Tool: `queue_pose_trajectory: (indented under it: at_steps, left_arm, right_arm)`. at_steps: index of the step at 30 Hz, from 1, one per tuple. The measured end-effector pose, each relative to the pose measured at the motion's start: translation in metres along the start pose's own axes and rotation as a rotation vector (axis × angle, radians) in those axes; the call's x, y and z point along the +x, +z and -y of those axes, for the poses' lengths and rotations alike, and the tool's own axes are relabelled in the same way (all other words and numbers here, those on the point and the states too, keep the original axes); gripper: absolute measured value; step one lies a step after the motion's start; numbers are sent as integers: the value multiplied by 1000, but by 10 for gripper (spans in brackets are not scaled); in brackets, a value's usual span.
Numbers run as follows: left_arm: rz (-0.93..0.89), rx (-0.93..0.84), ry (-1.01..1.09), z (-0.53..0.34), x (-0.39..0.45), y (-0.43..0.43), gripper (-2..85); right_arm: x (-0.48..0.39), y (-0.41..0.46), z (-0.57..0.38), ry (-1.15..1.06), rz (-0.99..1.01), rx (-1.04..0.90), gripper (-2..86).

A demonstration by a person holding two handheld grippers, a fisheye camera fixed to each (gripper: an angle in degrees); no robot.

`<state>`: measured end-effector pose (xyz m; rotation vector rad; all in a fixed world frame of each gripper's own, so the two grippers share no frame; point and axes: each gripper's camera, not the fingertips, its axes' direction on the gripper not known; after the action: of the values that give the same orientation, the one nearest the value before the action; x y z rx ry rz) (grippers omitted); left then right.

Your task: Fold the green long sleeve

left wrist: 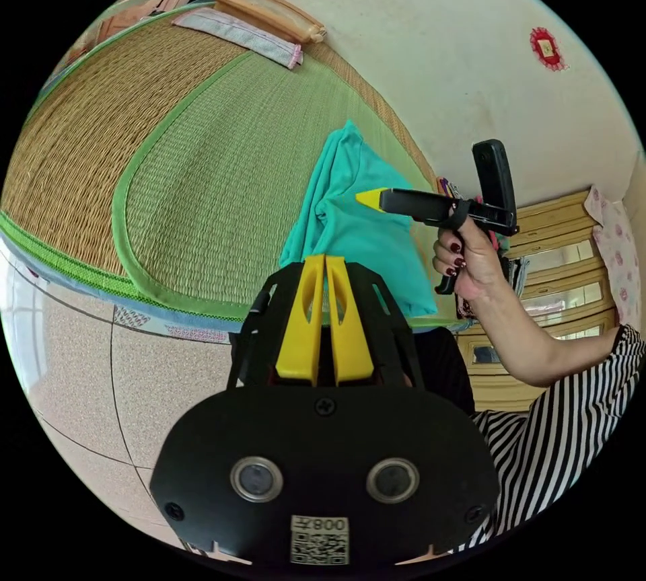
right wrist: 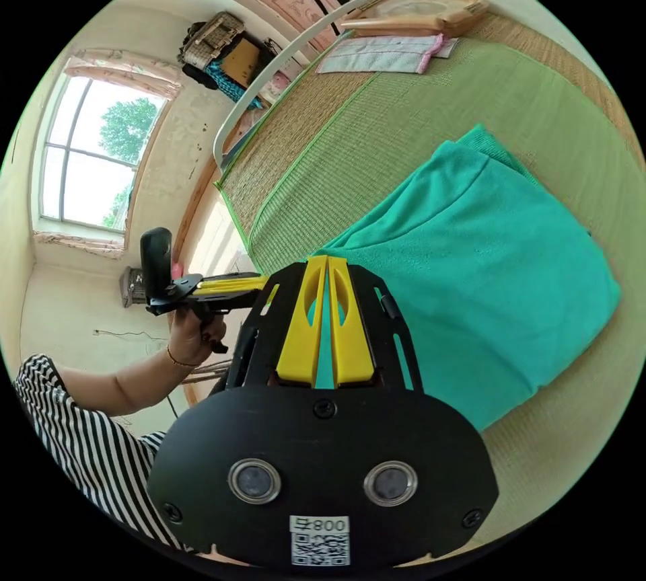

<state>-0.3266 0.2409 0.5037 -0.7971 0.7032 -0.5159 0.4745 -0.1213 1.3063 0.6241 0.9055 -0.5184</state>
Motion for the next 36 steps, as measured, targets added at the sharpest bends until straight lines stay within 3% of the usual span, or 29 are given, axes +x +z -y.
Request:
queue_pose_trajectory:
  at_steps: [5, 10, 15, 21, 23, 29, 36]
  left_arm:
    - [50, -27, 39, 2, 21, 20, 2]
    - [47, -58, -14, -3, 19, 38, 2]
    - [30, -3, 78, -18, 56, 35, 5]
    - [-76, -216, 275, -40, 124, 99, 27]
    - [-32, -316, 363, -45, 148, 133, 40]
    - [106, -369, 520, -46, 189, 180, 57]
    - [137, -424, 504, -48, 190, 216, 20]
  right_arm:
    - [48, -58, -73, 117, 60, 136, 1]
    - [69, -40, -128, 165, 95, 27, 1]
    - [84, -64, -182, 186, 150, 130, 3]
    - [97, -87, -262, 251, -16, 159, 21]
    - [113, -86, -280, 288, 24, 163, 29]
    - [150, -98, -304, 322, 135, 224, 40]
    - [196, -109, -337, 382, 253, 238, 66]
